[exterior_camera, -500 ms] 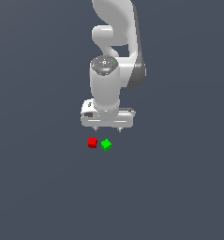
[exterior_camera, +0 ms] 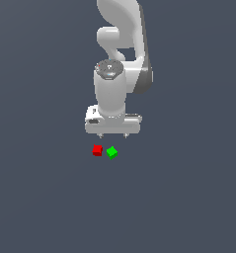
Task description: Stack the red cube on top of the green cube.
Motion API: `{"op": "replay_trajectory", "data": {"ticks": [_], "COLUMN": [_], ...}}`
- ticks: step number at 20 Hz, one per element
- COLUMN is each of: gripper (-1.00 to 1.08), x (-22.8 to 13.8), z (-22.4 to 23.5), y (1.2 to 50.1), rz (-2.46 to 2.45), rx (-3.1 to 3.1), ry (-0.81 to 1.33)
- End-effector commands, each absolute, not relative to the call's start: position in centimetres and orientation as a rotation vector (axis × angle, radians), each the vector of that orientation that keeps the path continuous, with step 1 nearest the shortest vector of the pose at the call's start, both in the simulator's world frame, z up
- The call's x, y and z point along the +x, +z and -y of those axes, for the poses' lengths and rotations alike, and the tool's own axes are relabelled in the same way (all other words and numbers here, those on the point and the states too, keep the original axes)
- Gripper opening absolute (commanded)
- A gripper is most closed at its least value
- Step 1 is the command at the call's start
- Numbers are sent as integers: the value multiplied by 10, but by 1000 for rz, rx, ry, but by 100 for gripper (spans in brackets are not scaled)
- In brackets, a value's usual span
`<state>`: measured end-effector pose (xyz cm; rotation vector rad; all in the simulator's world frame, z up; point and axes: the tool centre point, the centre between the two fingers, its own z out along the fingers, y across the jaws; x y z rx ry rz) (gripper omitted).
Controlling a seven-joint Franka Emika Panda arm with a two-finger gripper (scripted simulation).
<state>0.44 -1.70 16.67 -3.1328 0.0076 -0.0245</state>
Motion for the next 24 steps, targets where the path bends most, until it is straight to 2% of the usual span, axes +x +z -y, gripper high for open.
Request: {"op": "replay_trajectory", "data": {"ticks": [1, 24], "gripper": [100, 100], "x": [3, -16], "z": [18, 44], "y": [165, 131], "rz": [33, 824], "rx": [-3133, -3025], "ry": [-24, -17]}}
